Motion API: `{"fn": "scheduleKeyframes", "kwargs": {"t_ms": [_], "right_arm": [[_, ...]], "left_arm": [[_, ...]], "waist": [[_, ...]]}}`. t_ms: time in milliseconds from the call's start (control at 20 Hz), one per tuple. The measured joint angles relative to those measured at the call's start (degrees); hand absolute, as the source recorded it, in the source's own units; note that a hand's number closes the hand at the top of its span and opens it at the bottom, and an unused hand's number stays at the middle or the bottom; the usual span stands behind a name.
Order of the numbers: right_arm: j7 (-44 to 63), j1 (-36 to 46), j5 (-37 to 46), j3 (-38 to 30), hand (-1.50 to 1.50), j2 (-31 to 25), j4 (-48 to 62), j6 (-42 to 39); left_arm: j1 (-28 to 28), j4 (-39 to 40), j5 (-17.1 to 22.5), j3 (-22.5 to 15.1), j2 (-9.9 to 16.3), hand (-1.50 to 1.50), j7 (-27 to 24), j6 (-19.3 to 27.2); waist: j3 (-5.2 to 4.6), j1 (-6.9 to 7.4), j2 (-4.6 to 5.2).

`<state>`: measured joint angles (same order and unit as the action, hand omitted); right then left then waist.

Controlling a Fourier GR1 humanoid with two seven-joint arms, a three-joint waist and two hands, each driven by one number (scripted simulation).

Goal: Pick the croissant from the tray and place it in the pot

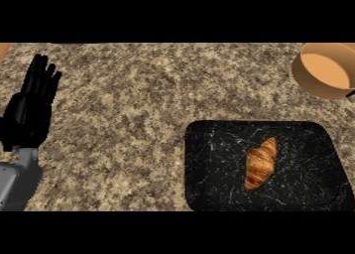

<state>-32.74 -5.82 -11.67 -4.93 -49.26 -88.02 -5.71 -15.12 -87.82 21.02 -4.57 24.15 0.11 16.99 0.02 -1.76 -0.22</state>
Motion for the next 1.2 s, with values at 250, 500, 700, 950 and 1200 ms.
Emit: {"fn": "scheduleKeyframes", "kwargs": {"t_ms": [250, 500, 700, 950, 1200], "right_arm": [[2.30, -6.56, 5.80, -1.64, -1.50, -4.38, -6.95, 0.04], [12.96, -8.31, 11.42, 0.51, -1.50, -8.56, -15.74, -1.08], [23.53, -6.26, 14.81, 3.74, -1.50, -8.61, -22.11, -2.20], [35.48, -2.81, 18.13, 8.55, -1.50, -6.26, -26.56, -4.88], [44.46, 1.71, 20.74, 12.74, -1.50, -1.96, -26.92, -8.35]], "left_arm": [[0.52, -1.04, -0.73, -0.19, -0.71, 0.00, 0.44, -0.29], [0.09, -0.77, -1.22, -0.02, -1.08, 0.00, 0.58, -0.82], [-1.33, 1.54, -2.48, -0.11, -2.51, 0.00, -0.83, -1.21], [-2.06, 1.49, -3.57, 0.03, -3.70, 0.00, 0.12, -1.20], [-1.97, 2.13, -4.07, 1.18, -4.40, 0.00, -0.31, -2.77]], "waist": [[-0.06, 0.39, -0.04], [-0.11, 0.90, 0.04], [-0.12, 1.33, 0.19], [-0.09, 1.79, 0.22], [-0.06, 2.00, 0.25]]}}
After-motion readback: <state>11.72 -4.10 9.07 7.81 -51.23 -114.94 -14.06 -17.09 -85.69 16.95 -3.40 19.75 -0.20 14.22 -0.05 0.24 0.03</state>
